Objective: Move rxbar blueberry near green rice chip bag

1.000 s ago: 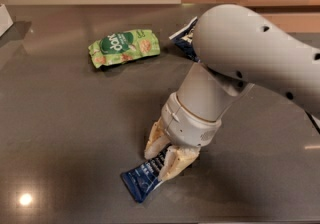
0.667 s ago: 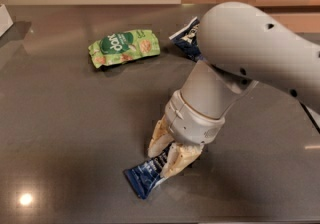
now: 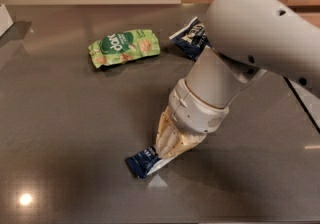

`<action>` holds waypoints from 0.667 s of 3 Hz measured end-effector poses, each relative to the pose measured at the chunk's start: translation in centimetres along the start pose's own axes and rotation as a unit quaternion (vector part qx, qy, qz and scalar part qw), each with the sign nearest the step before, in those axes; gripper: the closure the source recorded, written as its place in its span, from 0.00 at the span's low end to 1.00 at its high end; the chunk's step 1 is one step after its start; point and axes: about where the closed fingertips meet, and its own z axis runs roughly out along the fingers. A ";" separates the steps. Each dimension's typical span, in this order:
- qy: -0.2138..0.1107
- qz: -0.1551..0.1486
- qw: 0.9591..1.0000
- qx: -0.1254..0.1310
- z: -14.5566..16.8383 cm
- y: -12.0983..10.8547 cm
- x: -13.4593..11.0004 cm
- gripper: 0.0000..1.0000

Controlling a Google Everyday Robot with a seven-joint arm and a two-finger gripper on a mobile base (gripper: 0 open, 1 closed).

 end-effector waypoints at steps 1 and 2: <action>0.000 -0.003 1.000 0.008 -0.4 -0.6 0.0 1.00; 0.010 -0.016 0.999 0.036 -0.9 -3.5 -0.5 1.00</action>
Offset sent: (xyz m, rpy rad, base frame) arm 0.0690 0.0367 0.0264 0.0372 -0.1722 -0.0116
